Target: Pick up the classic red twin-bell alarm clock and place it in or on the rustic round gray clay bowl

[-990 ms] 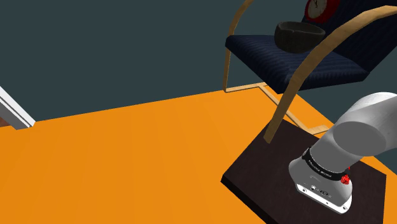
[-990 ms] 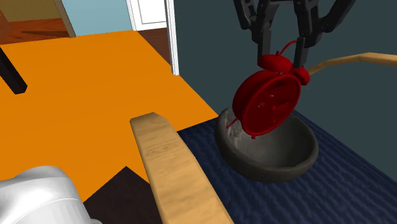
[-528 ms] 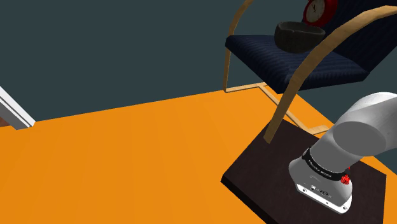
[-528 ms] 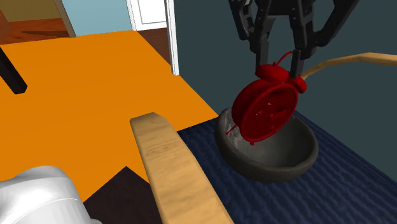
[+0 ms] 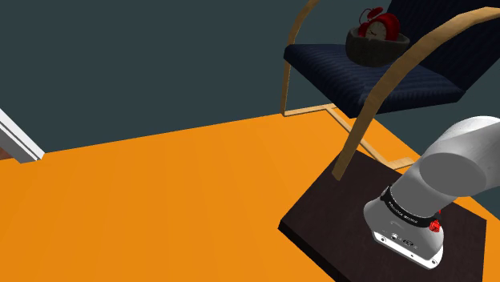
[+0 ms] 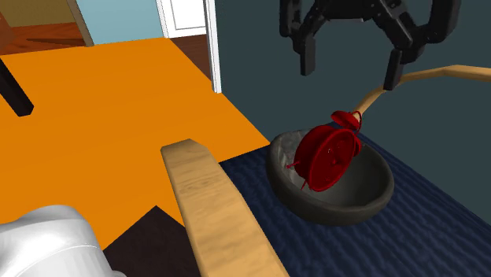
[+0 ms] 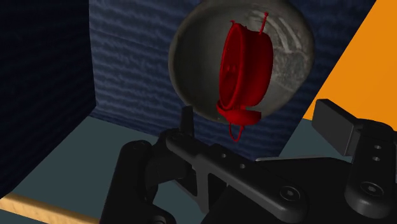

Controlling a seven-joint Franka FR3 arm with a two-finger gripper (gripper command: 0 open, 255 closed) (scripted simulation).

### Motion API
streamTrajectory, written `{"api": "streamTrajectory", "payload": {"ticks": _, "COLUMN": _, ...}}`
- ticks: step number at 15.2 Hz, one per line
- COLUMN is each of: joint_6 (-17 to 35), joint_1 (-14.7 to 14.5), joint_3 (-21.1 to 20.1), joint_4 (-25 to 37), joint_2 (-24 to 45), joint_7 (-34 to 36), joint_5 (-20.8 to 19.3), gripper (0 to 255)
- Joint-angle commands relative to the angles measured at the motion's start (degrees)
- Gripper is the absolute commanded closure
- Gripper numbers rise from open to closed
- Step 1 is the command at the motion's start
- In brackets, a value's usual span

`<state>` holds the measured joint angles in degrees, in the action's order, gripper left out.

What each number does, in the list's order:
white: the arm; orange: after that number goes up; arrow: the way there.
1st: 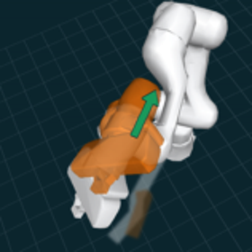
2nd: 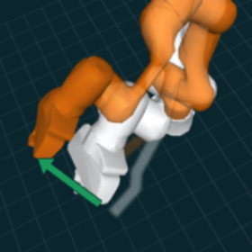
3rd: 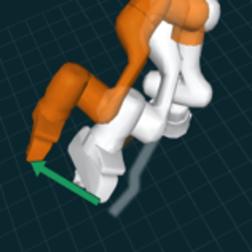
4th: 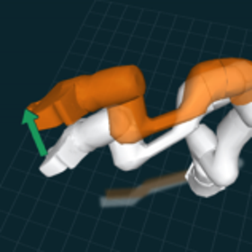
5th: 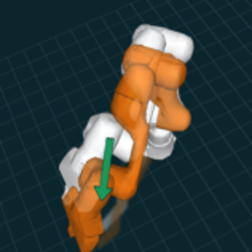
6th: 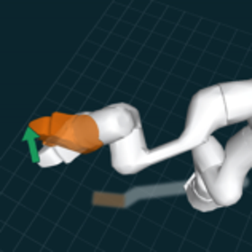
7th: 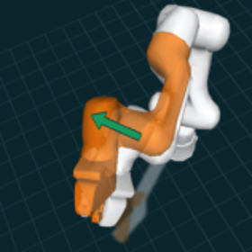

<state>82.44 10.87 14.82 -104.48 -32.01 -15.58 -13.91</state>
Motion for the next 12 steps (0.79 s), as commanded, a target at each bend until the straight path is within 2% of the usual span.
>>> {"api": "streamTrajectory", "payload": {"ticks": 1, "joint_6": -1.9, "joint_1": -0.1, "joint_3": -0.2, "joint_4": 2.7, "joint_2": 0.8, "joint_7": -0.2, "joint_5": 0.2, "gripper": 0}}
{"api": "streamTrajectory", "payload": {"ticks": 4, "joint_6": -7.4, "joint_1": -0.4, "joint_3": -0.7, "joint_4": 11.0, "joint_2": 3.7, "joint_7": -0.9, "joint_5": 0.7, "gripper": 0}}
{"api": "streamTrajectory", "payload": {"ticks": 12, "joint_6": -7.4, "joint_1": -0.4, "joint_3": -0.7, "joint_4": 10.9, "joint_2": 3.6, "joint_7": -0.9, "joint_5": 0.7, "gripper": 0}}
